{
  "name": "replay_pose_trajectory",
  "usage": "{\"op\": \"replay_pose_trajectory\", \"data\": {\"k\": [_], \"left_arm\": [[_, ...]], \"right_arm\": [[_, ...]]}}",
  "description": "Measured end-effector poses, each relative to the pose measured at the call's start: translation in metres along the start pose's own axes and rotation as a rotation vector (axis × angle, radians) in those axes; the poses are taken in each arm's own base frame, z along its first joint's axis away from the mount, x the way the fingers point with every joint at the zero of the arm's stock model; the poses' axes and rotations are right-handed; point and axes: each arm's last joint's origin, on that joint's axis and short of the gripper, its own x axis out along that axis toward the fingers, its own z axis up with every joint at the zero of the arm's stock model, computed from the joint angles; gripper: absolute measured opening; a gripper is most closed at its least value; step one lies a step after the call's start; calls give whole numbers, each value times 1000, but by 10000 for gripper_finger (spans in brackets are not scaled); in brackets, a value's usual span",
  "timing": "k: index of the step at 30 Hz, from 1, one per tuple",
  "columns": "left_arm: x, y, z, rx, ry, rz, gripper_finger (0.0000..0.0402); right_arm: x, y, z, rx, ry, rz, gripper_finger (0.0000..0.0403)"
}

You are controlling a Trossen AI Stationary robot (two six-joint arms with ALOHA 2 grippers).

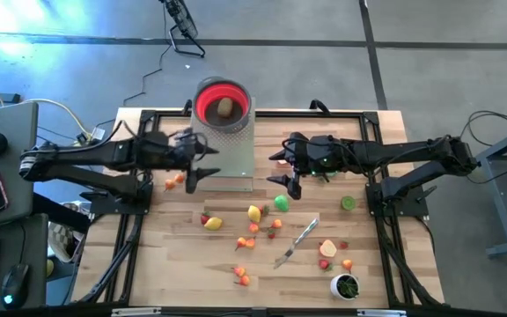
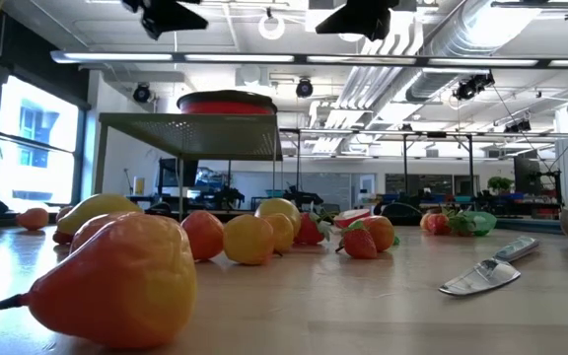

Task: Pick & Place Fruit
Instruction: Put the half apple into the red strainer on the shelf

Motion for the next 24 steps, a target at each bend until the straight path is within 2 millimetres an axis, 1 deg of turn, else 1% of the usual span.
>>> {"op": "replay_pose_trajectory", "data": {"k": [3, 8, 17, 24], "left_arm": [[-7, -8, -6, 11, -13, -24, 267], [-12, -22, -19, 28, -16, -38, 267], [-17, -44, -29, 44, -7, -36, 267], [-17, -53, -42, 24, 4, -2, 267]], "right_arm": [[0, 0, 0, 0, 3, 17, 301], [0, 2, 0, 11, 11, 56, 301], [-1, 7, -3, 28, 35, 91, 301], [2, 13, -3, 20, 23, 105, 301]]}}
